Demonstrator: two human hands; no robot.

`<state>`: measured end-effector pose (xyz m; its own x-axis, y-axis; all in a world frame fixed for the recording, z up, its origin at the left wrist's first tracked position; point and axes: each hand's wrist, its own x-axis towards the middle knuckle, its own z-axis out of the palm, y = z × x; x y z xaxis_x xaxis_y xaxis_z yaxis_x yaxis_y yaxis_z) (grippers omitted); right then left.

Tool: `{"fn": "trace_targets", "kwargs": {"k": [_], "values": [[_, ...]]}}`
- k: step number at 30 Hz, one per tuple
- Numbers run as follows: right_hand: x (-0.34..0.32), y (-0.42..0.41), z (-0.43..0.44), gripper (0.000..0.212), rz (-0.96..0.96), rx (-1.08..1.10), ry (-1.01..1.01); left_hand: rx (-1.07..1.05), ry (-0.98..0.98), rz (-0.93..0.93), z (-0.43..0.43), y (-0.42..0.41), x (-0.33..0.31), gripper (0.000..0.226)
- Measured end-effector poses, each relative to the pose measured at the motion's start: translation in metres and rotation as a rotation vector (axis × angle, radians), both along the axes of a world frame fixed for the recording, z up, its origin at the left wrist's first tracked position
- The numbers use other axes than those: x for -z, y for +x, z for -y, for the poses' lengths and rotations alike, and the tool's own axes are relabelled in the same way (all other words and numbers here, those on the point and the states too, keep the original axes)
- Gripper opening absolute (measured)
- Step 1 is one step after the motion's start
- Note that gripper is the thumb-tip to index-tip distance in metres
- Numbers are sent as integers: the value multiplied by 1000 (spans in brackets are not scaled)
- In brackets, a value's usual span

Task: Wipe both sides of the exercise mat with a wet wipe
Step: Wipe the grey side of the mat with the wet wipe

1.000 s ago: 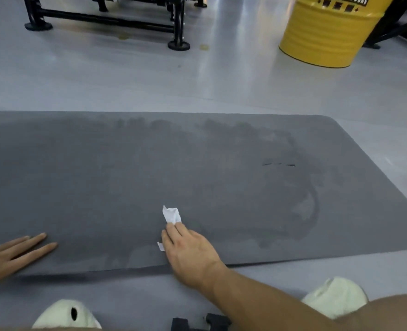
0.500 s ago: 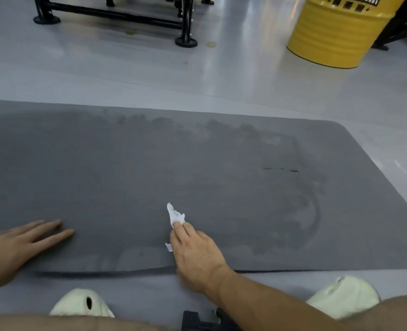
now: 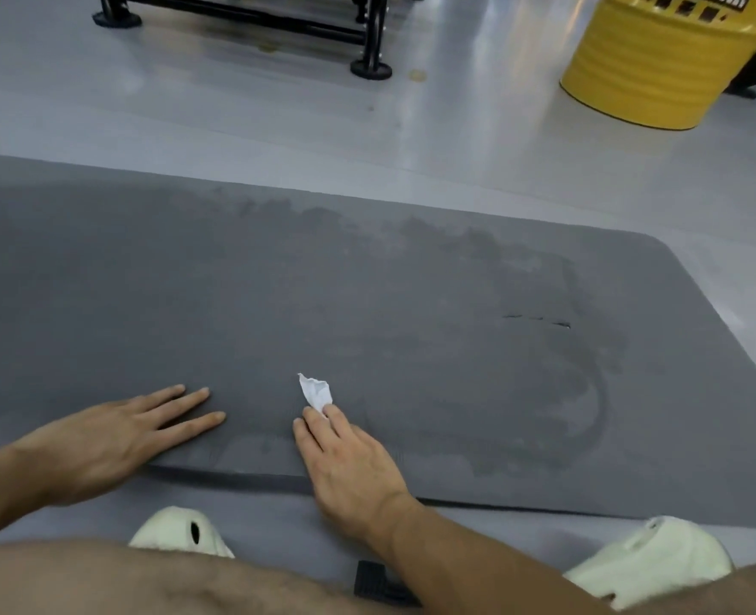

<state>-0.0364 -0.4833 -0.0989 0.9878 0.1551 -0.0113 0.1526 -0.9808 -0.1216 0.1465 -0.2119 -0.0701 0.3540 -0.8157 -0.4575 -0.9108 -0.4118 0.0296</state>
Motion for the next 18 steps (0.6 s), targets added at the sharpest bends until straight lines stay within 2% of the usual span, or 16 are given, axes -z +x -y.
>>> {"fn": "trace_targets", "kwargs": {"k": [3, 7, 11, 13, 16, 18], "values": [[1, 6, -10, 55, -23, 1, 14, -51, -71, 8, -14, -1, -1, 89], [3, 11, -21, 55, -34, -23, 8, -39, -118, 130, -35, 5, 5, 88], [1, 22, -40, 53, -18, -50, 19, -42, -73, 265, -56, 10, 5, 98], [2, 28, -53, 53, -11, -70, 5, -80, -77, 264, -76, 14, 13, 103], [9, 35, -66, 55, 4, -89, -59, -110, 25, 244, -84, 14, 14, 111], [7, 35, -66, 55, 1, -67, -51, -49, 95, 269, -66, 8, 5, 104]]}}
